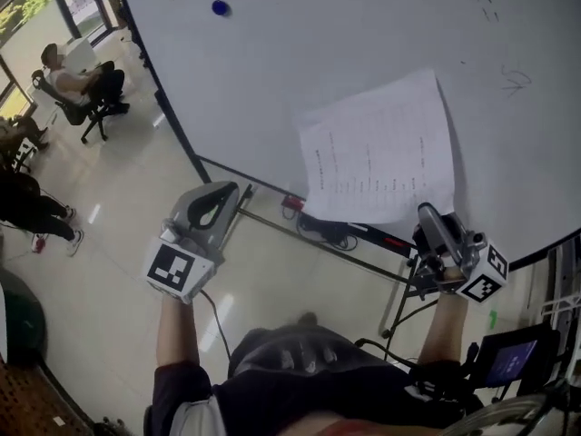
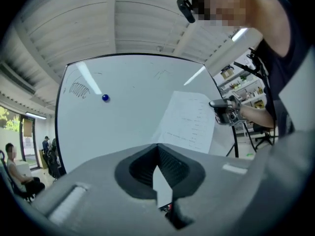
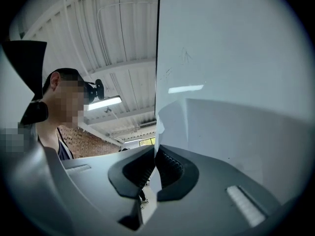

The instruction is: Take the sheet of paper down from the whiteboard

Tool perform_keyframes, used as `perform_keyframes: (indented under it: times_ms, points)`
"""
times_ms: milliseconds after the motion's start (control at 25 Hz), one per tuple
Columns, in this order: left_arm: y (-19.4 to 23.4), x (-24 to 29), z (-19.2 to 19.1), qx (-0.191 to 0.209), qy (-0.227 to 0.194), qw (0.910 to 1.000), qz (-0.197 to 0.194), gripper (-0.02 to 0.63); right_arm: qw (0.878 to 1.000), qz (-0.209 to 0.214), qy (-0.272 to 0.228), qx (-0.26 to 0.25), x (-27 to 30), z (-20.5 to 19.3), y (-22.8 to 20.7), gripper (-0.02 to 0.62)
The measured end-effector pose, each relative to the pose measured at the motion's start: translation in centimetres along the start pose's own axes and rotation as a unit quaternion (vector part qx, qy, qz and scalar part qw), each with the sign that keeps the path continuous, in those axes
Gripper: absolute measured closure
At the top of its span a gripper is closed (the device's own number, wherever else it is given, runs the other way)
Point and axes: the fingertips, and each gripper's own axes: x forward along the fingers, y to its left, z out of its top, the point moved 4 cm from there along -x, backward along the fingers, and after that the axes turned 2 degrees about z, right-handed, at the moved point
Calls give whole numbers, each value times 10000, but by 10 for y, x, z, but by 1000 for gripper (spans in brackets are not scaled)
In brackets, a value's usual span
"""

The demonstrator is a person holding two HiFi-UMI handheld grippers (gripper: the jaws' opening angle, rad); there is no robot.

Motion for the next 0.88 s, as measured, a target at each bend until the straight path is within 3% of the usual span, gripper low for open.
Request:
perform_keyframes:
  times_ms: [160, 440, 680, 800, 880]
  points:
    - [10, -32, -19, -490, -111, 9987, 131, 606, 9993, 245, 288, 13, 34, -28, 21, 597]
    - [30, -106, -46, -851, -43, 9960, 250, 604, 9940, 775, 765, 19, 89, -73, 86, 597]
    - [61, -224, -79, -1236, -388, 9915, 90, 604, 9934, 424, 1062, -131, 141, -150, 179, 597]
    - [76, -249, -86, -1531, -441, 9861, 464, 604, 9875, 882, 1308, 7, 177, -164, 188, 597]
    - [74, -241, -96, -1591, -308, 9855, 492, 604, 9862, 783, 1457, 44, 177, -169, 178, 597]
